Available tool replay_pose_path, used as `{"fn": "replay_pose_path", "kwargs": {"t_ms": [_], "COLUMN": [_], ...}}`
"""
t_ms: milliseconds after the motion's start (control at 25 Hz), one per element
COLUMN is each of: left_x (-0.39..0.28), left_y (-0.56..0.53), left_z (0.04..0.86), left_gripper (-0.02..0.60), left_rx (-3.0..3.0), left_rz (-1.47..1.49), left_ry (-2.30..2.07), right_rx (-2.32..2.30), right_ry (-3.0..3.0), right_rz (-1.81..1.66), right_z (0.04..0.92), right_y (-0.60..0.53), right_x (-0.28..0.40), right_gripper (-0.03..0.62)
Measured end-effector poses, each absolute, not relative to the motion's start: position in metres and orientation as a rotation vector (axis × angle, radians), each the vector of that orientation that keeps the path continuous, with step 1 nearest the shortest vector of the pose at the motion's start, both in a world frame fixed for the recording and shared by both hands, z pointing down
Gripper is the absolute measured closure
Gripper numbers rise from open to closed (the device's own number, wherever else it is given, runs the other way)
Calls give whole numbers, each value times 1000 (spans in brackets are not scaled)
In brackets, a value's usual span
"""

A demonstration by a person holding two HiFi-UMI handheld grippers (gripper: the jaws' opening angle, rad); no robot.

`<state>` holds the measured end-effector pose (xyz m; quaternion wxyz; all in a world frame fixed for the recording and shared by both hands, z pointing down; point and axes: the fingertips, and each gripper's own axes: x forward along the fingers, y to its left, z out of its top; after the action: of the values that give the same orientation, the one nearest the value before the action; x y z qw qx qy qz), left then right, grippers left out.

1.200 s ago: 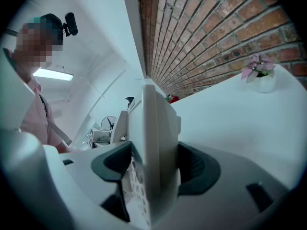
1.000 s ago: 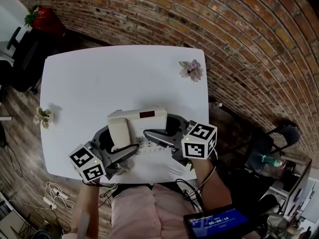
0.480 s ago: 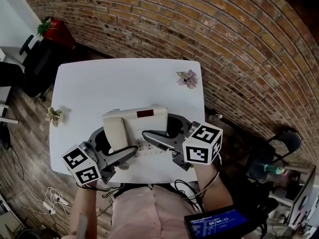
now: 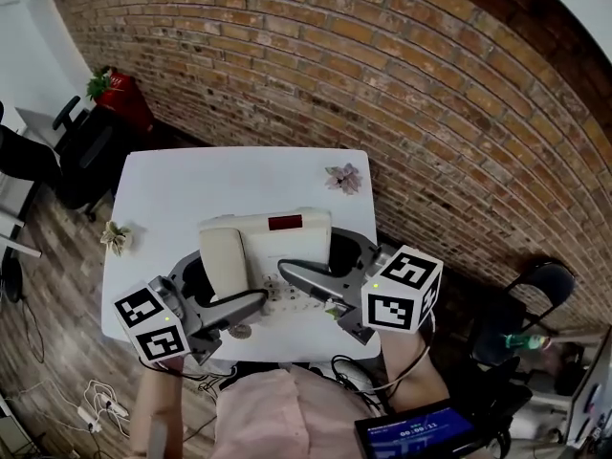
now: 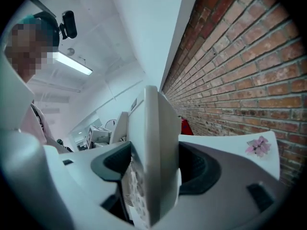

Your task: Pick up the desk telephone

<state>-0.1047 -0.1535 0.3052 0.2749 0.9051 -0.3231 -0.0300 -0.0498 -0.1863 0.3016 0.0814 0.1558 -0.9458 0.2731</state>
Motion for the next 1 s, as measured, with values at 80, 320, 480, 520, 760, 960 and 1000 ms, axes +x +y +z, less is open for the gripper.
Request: {"fn": "replay_pose_path", "kwargs": {"t_ms": [80, 320, 480, 520, 760, 960, 1000], "left_x": [-100, -92, -91, -91, -88, -86, -86], "left_y": [-151, -141, -136, -135, -132, -132, -133], "left_z": [296, 279, 274, 273, 272, 271, 271], "left_gripper": [138, 138, 138, 138, 138, 138, 138], "left_rx": [2452, 2477, 2475, 2475, 2474, 2474, 2473], "left_rz": [-84, -83, -84, -83, -75, -69, -67], "left_ry": [-865, -861, -864, -865, -873, -876, -877], "right_rx": [478, 496, 501, 501, 502, 503, 504], "right_ry": [-2835, -2857, -2871, -2872, -2876, -2879, -2878], "right_rz": [792, 754, 752, 753, 745, 746, 748], "right_z": [292, 273, 268, 267, 266, 265, 266], "right_y": [-183, -173, -168, -167, -163, -164, -165], "right_x": [-44, -36, -35, -35, -33, -30, -30], "right_gripper": [292, 292, 293, 295, 293, 293, 293]}}
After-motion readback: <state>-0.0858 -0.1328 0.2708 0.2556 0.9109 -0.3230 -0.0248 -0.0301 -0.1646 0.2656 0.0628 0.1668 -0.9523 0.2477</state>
